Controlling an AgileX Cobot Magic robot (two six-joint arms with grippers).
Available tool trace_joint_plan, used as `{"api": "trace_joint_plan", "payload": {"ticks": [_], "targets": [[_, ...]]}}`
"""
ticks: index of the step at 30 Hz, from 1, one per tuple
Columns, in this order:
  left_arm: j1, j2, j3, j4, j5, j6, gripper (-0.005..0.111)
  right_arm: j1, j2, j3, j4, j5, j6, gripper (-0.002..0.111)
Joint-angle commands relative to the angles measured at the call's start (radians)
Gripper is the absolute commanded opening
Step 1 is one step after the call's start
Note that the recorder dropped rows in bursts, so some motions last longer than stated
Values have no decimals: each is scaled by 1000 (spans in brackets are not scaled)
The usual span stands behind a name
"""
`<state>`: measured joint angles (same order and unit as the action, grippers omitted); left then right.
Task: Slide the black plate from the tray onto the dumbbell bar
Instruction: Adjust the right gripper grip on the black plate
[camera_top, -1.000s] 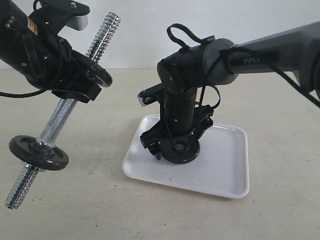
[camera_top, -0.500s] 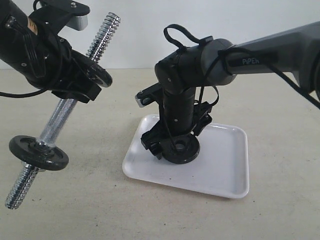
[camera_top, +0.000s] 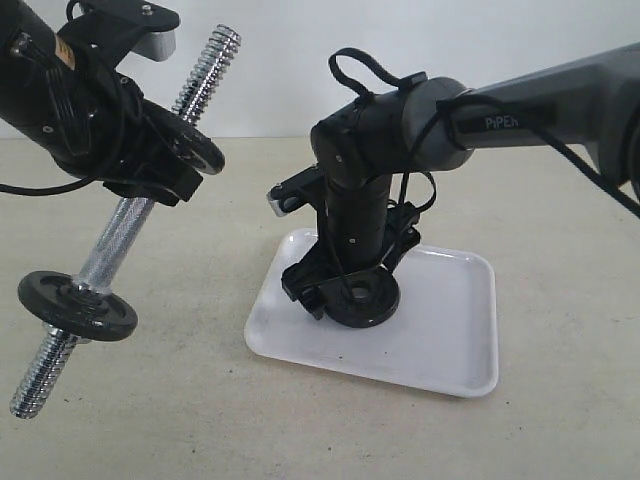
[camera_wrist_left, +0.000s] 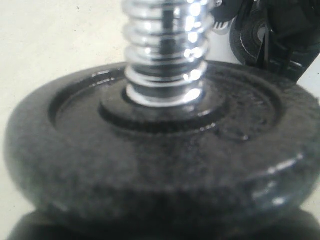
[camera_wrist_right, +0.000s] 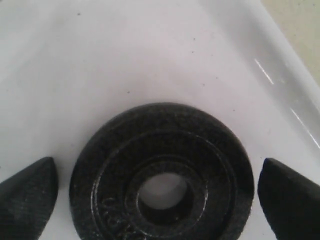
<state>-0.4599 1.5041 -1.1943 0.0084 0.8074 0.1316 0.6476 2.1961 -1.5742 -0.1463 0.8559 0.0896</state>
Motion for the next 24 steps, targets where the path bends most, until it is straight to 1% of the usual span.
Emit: {"api": "trace_joint_plan", "payload": {"ticks": [1, 5, 13, 24], "targets": [[-3, -62, -38, 6, -96, 12, 4, 0, 9, 4, 9, 11, -14, 105], [-3, -62, -38, 6, -96, 12, 4, -2, 9, 4, 13, 21, -14, 105], [-3, -62, -38, 6, -96, 15, 4, -68, 9, 4, 120, 36, -78, 105], [-3, -62, -38, 6, -102, 18, 4, -70, 9, 4, 168, 18, -90, 105]]}}
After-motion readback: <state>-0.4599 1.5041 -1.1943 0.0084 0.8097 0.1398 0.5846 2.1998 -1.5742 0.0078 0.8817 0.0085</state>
